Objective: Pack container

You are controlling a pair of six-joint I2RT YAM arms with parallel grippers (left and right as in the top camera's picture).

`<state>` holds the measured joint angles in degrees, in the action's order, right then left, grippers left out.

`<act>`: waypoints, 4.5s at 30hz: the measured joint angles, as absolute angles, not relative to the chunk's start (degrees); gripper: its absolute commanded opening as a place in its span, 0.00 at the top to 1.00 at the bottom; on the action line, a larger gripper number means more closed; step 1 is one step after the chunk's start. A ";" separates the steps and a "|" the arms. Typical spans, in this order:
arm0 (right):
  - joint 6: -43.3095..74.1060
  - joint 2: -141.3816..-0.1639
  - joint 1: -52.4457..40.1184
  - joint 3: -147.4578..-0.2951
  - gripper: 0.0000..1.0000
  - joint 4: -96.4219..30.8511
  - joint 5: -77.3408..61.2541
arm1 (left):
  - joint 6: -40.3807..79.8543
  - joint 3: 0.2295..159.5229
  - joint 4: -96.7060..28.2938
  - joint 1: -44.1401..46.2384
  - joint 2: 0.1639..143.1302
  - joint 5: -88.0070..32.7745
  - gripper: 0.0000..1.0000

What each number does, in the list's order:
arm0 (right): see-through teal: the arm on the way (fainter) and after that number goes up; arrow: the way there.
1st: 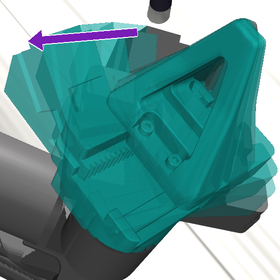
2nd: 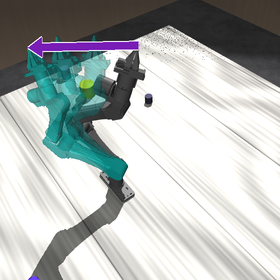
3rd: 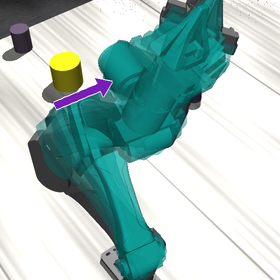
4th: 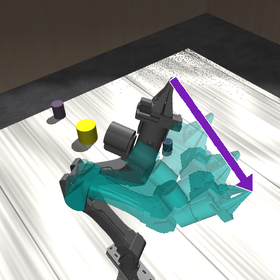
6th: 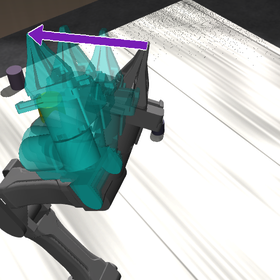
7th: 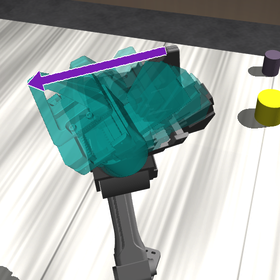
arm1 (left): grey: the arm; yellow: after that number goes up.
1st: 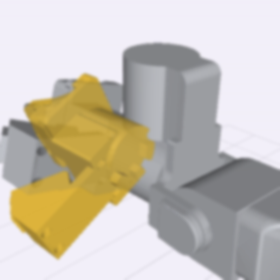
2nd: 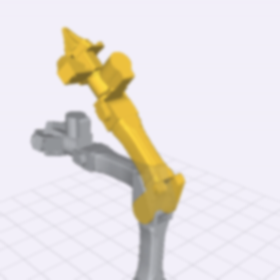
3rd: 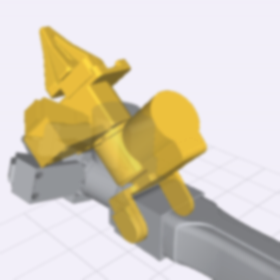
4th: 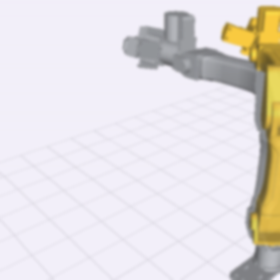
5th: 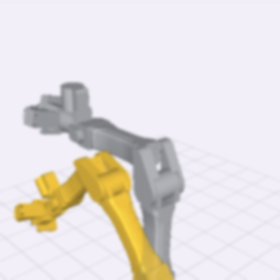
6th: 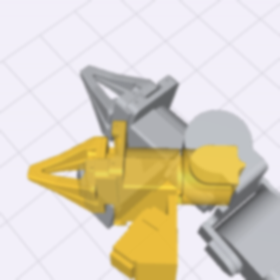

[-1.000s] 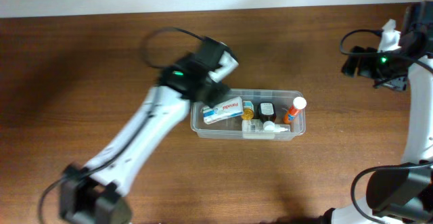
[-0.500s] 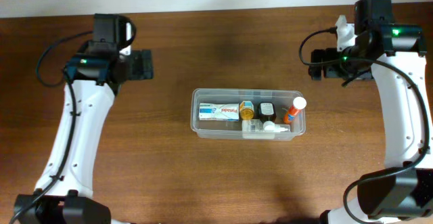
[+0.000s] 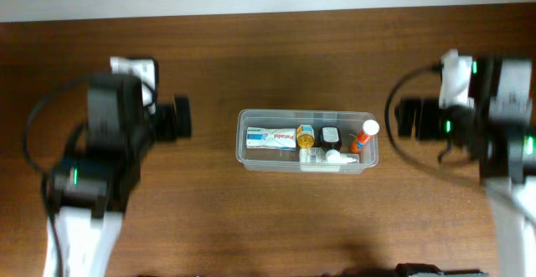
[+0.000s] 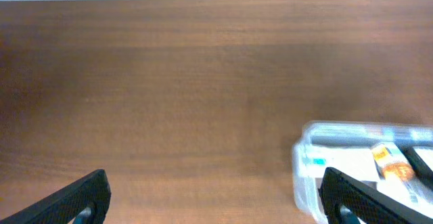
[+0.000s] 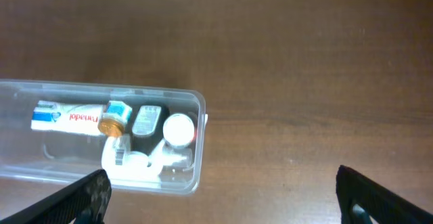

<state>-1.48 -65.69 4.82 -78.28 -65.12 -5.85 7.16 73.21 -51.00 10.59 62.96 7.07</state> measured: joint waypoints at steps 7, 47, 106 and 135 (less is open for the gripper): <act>-1.54 -47.27 4.82 -59.22 0.02 -63.05 -5.87 | 9.50 57.12 -50.78 11.90 45.39 7.77 0.01; -11.03 -8.54 4.78 -14.79 0.02 -17.12 -9.45 | 10.15 54.41 -61.76 11.90 40.71 7.99 0.01; -12.21 -0.73 4.75 -0.58 0.02 -3.20 -9.63 | 9.87 42.52 -54.89 6.90 19.88 7.97 0.01; -12.25 -0.73 4.64 -0.58 0.02 -3.20 -9.63 | -12.69 0.97 -4.97 2.11 2.13 3.18 0.01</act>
<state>-12.25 -0.73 4.64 -0.58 -3.20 -9.63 -12.69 0.97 -4.97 2.11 2.13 3.18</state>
